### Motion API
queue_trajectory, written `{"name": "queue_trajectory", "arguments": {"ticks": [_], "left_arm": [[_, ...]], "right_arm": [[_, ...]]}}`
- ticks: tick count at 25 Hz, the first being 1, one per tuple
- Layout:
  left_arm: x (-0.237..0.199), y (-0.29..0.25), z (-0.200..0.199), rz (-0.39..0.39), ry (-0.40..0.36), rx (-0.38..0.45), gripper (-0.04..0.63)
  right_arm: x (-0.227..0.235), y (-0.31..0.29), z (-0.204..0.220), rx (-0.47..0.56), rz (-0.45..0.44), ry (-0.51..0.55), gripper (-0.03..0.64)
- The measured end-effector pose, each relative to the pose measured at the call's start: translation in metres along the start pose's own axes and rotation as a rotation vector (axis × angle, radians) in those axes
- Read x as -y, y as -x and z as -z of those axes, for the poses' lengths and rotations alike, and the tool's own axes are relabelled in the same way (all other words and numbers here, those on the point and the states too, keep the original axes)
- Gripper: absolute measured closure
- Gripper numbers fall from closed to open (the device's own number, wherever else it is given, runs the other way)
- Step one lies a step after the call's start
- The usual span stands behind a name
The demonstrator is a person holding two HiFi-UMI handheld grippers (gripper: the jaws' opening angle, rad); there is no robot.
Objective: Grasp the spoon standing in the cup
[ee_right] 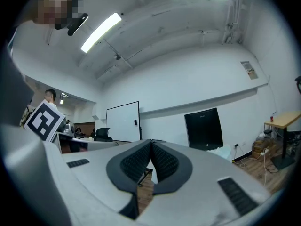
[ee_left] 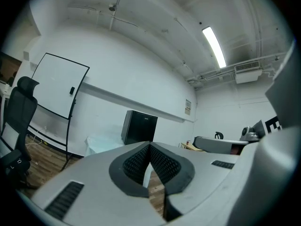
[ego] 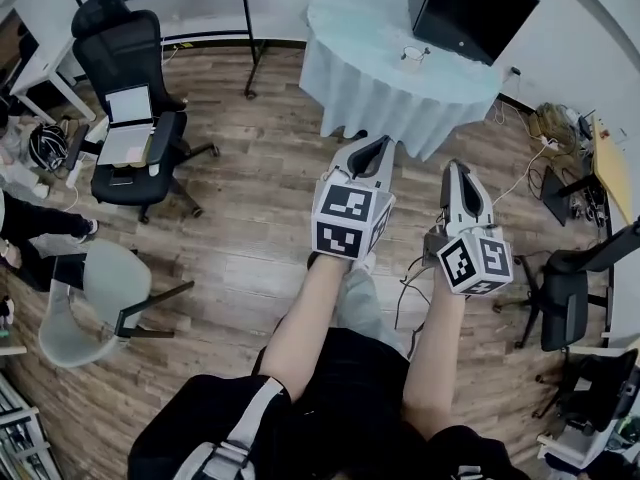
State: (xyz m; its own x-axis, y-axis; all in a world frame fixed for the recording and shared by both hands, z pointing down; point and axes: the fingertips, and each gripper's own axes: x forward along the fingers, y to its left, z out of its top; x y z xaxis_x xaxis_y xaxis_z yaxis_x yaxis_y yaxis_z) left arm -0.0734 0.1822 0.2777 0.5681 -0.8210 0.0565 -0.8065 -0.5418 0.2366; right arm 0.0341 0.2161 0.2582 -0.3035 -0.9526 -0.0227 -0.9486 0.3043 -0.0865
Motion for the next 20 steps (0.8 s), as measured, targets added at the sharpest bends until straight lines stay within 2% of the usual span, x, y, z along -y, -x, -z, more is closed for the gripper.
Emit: {"name": "queue_trajectory", "arguments": {"ticks": [13, 20], "left_arm": [[-0.06, -0.09, 0.036, -0.136, 0.06, -0.082, 0.584], [-0.054, -0.16, 0.034, -0.142, 0.041, -0.106, 0.584]], "right_arm": [[0.055, -0.101, 0.044, -0.083, -0.072, -0.087, 0.612], [0.127, -0.138, 0.035, -0.049, -0.053, -0.143, 0.614]]}}
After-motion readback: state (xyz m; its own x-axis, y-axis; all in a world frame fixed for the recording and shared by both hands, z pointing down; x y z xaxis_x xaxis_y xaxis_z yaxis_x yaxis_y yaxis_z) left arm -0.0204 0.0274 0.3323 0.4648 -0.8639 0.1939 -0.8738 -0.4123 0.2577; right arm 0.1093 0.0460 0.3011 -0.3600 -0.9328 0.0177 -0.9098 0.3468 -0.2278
